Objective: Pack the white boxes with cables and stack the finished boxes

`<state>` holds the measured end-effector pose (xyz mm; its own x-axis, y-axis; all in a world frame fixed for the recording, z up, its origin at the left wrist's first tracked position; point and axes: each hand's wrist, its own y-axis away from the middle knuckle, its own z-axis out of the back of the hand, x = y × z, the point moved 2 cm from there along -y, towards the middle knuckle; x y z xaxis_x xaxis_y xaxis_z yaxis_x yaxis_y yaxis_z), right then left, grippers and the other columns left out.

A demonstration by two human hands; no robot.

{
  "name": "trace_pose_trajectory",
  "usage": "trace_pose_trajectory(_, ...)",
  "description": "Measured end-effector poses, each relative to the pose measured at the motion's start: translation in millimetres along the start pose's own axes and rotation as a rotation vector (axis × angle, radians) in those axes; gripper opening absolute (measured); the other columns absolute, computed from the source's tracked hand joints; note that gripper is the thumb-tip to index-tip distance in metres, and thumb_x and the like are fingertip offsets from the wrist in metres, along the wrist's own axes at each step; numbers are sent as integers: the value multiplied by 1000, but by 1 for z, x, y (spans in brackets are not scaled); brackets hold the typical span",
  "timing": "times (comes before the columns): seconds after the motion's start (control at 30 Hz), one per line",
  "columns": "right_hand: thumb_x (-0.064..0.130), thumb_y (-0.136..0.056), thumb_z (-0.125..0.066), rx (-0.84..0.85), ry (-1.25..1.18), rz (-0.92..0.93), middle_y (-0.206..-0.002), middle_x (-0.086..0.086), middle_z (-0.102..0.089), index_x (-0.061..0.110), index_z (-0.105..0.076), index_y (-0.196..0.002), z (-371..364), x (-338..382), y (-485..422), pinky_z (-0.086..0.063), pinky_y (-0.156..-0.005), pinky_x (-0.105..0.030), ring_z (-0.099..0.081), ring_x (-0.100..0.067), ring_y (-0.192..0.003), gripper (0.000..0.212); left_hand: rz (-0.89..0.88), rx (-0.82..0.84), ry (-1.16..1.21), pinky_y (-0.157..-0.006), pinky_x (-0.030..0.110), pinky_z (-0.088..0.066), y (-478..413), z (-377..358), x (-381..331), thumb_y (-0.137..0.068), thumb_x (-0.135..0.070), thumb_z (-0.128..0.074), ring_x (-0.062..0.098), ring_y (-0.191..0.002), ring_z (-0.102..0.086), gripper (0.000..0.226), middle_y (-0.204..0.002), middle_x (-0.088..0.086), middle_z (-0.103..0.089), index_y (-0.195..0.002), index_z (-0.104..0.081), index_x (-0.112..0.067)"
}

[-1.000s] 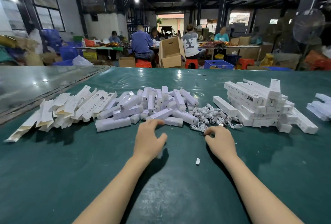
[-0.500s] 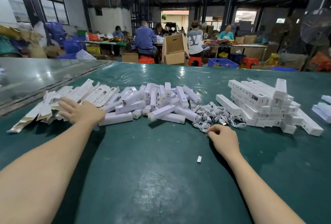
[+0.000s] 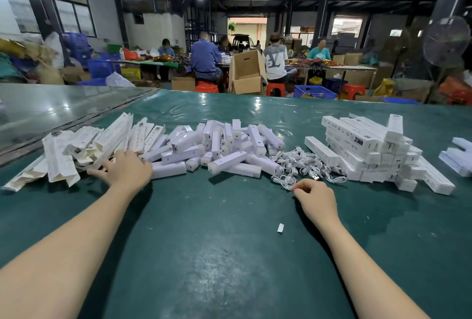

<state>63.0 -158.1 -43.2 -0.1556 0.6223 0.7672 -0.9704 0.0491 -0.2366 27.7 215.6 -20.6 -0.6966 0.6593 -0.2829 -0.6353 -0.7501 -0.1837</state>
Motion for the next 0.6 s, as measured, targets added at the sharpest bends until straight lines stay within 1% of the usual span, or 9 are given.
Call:
trace_pose_trajectory(0.1, 6, -80, -55, -23, -26, -10, -77, 2, -63, 18, -68, -77, 1, 0, 0, -34, -68, -24, -55, -19, -81, 18, -144, -208, 140, -101, 54, -29, 13, 5, -5, -90, -17, -47, 39, -119, -41, 40, -134, 16, -44, -126, -44, 0)
trace_pose_trajectory(0.13, 5, -80, -54, -44, -42, -11, -77, 1, -64, 16, -69, -78, 1, 1, 0, -34, -68, -24, -55, -19, -81, 18, -203, -283, 248, -90, 49, -38, 20, 9, -9, -90, -10, -47, 38, -111, -46, 38, -130, 17, -47, -126, -44, 1)
trace_pose_trajectory(0.2, 5, -81, -54, -107, -64, 0, -79, -1, -66, 14, -70, -79, 1, 1, 1, -33, -68, -24, -55, -19, -80, 17, -300, -412, 520, -74, 44, -42, 41, 18, -22, -90, 0, -45, 38, -101, -52, 35, -125, 18, -52, -125, -48, 3)
trace_pose_trajectory(0.3, 6, -82, -57, -153, -116, 82, -75, 2, -64, 15, -67, -76, 4, 7, 5, -34, -65, -24, -55, -18, -76, 15, -296, -423, 935, -93, 42, -42, 82, 25, -54, -90, 2, -45, 31, -114, -52, 36, -128, 13, -55, -125, -53, 0)
trace_pose_trajectory(0.37, 8, -84, -61, -62, -295, 97, -76, 7, -64, 17, -66, -81, 2, 14, 10, -41, -62, -16, -56, -14, -76, 12, -168, -128, 1355, -96, 31, -44, 118, 22, -85, -88, 4, -47, 22, -113, -54, 36, -123, 4, -58, -121, -56, -6)
trace_pose_trajectory(0.43, 12, -84, -58, 174, -682, 45, -91, 4, -65, 13, -63, -101, -3, 25, 17, -46, -71, -17, -57, -16, -83, 18, -131, 341, 1650, -76, 27, -55, 158, 15, -117, -86, 10, -48, 17, -92, -61, 32, -103, 0, -66, -106, -63, -10)
trace_pose_trajectory(0.5, 25, -78, -52, 414, -1091, -81, -102, -8, -64, 8, -55, -115, -6, 29, 22, -46, -82, -36, -58, -25, -90, 41, -247, 768, 1597, -56, 22, -54, 194, 8, -137, -85, 11, -47, 11, -66, -60, 31, -89, 2, -66, -100, -64, -11)
trace_pose_trajectory(0.53, 30, -73, -54, 458, -1210, -145, -98, -10, -65, 9, -56, -113, -5, 29, 24, -46, -80, -39, -60, -25, -86, 45, -304, 916, 1526, -50, 20, -50, 207, 4, -140, -85, 9, -46, 8, -56, -57, 31, -87, 2, -65, -102, -63, -11)
trace_pose_trajectory(0.6, 24, -62, -68, 476, -1265, -176, -79, -6, -65, 11, -65, -88, 0, 27, 24, -48, -67, -34, -62, -20, -68, 29, -365, 996, 1431, -44, 17, -43, 215, 0, -137, -84, 5, -51, 5, -48, -53, 29, -83, -3, -64, -102, -62, -14)
